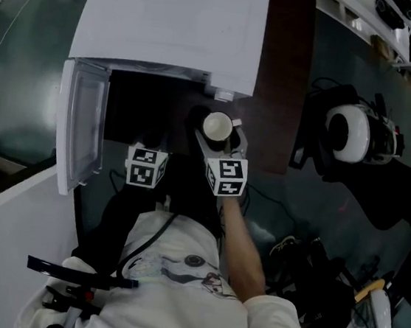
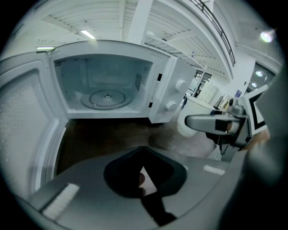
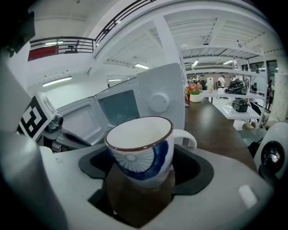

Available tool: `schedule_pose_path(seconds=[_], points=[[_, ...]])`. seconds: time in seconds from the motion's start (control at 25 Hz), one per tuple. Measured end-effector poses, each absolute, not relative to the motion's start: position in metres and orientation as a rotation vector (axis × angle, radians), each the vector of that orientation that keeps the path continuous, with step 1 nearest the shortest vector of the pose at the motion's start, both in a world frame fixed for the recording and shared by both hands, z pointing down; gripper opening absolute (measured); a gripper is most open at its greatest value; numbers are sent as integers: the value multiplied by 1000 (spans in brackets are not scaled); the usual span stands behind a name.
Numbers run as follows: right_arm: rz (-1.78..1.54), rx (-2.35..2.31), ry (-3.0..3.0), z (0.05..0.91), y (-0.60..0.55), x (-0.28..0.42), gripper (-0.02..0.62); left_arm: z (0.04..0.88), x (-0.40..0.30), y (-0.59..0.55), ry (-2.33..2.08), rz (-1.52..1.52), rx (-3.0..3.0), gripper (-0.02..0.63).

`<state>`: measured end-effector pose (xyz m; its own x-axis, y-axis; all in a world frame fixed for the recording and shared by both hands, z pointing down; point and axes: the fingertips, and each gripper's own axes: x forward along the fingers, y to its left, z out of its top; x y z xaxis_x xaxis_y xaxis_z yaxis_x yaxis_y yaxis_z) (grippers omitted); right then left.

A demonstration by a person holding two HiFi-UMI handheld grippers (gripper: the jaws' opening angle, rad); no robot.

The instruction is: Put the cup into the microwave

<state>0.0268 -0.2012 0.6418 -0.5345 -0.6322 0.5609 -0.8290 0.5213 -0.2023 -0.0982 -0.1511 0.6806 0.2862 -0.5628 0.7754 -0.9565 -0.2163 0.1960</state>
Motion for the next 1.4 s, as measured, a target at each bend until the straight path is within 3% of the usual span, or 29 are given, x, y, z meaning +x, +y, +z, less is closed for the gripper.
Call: schedule_pose_path(seconds=[0.72,1.4], points=[[573,952,-2452,638,-197,-79,400,677,-175,-150,-1518,681,1778,0],[544,842,-2490,643,-231,-127,399,678,-203,-165,-1582,622,1699,0]])
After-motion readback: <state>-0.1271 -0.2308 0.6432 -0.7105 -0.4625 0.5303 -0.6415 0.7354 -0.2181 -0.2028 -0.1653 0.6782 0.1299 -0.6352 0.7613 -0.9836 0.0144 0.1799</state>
